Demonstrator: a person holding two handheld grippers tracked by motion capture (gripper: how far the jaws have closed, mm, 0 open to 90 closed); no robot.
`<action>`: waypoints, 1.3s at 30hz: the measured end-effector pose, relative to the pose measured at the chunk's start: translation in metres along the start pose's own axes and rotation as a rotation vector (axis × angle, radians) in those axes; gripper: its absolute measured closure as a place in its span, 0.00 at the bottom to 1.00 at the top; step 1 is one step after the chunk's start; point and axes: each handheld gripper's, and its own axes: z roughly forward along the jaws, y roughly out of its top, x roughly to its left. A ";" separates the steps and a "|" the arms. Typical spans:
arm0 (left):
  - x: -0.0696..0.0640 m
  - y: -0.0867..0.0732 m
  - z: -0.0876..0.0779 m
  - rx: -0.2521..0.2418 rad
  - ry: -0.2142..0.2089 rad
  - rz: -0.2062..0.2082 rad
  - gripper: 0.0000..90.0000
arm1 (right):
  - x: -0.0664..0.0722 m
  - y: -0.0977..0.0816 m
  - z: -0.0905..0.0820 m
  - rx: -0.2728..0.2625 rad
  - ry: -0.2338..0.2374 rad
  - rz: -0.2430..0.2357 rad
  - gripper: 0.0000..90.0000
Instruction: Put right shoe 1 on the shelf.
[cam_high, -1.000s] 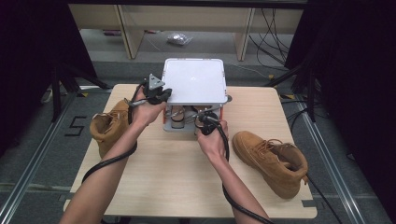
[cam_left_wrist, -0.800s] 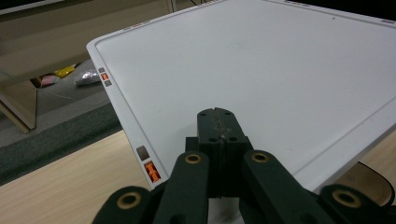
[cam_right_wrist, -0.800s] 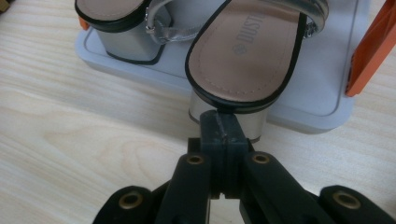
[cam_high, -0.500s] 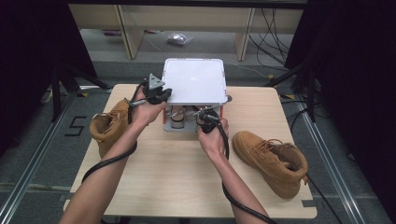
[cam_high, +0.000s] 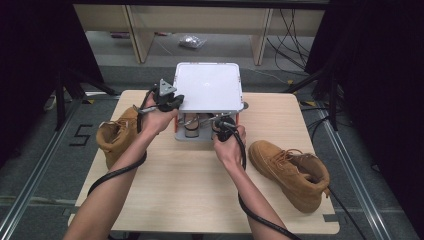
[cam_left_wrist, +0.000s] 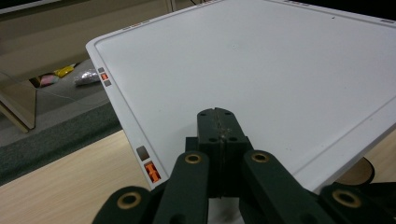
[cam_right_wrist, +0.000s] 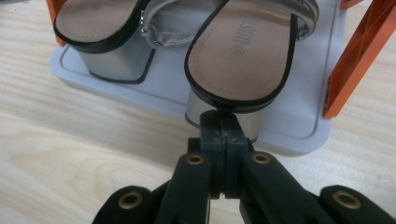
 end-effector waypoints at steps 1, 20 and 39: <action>0.000 0.000 0.000 0.000 0.000 0.000 1.00 | 0.000 0.000 0.001 -0.008 -0.006 -0.005 1.00; 0.000 0.000 0.000 0.000 -0.002 0.001 1.00 | 0.005 0.005 0.013 -0.028 -0.016 -0.027 1.00; 0.000 0.000 0.000 0.000 -0.001 0.002 1.00 | 0.005 0.000 0.021 -0.066 -0.008 -0.049 0.99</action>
